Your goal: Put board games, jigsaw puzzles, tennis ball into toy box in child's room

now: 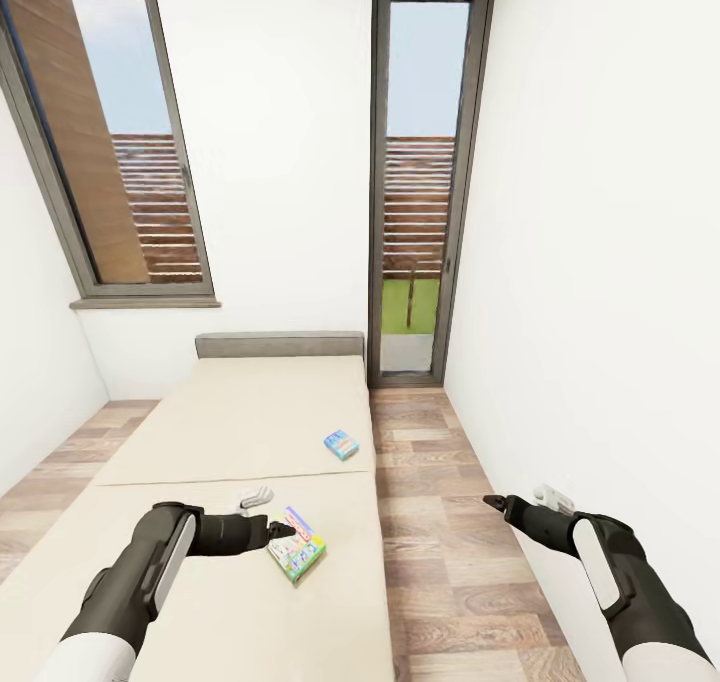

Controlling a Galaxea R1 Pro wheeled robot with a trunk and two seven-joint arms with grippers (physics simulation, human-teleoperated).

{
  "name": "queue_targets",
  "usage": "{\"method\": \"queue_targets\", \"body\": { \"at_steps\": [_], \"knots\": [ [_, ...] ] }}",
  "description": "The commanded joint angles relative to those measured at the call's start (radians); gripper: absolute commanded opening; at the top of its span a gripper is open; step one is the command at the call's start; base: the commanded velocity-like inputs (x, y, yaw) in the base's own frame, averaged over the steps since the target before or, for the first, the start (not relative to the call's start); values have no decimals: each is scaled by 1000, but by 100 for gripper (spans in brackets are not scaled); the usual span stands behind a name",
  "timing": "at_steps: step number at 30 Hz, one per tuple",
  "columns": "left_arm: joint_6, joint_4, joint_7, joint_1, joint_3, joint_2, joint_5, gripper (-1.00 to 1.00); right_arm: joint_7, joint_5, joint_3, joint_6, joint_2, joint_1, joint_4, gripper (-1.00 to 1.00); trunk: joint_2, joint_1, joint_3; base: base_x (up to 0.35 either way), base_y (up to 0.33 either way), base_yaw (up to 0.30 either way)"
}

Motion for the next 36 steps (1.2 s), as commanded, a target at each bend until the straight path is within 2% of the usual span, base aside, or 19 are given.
{"method": "queue_targets", "body": {
  "at_steps": [1,4,7,13,20,21,26,28,31,36],
  "knots": [
    [6,1,9,-9,3,-1,0,100,6,4,-1,5,1,-1,-1,100,-1,0,-1,1,0,0],
    [8,11,62,-57,4,-7,0,100,5,5,16,5,2,-1,-3,100,-1,0,-1,0,0,0],
    [10,48,137,-127,4,-21,0,100,2,5,49,4,2,-1,-2,100,-1,0,-1,0,0,0],
    [-2,217,304,-283,4,-59,5,100,-1,5,111,1,3,-1,-1,100,-1,0,-4,0,0,0],
    [-83,436,451,-480,6,-100,8,100,-3,5,133,0,3,-1,0,100,-1,0,-13,0,0,0],
    [-83,436,451,-480,6,-100,8,100,-3,5,133,0,3,-1,0,100,-1,0,-14,0,0,0],
    [-140,555,545,-589,9,-121,10,100,-5,6,139,0,3,-1,1,100,-1,0,-22,0,0,0],
    [-146,564,559,-599,9,-125,10,100,-7,6,139,0,3,-1,1,100,-1,0,-25,0,0,0],
    [-180,588,607,-623,11,-146,10,100,-18,7,140,2,3,-1,1,100,-1,0,-30,0,0,0],
    [-242,605,651,-634,12,-162,10,100,-36,6,140,3,2,-1,1,100,-1,0,-39,0,0,0]
  ]
}}
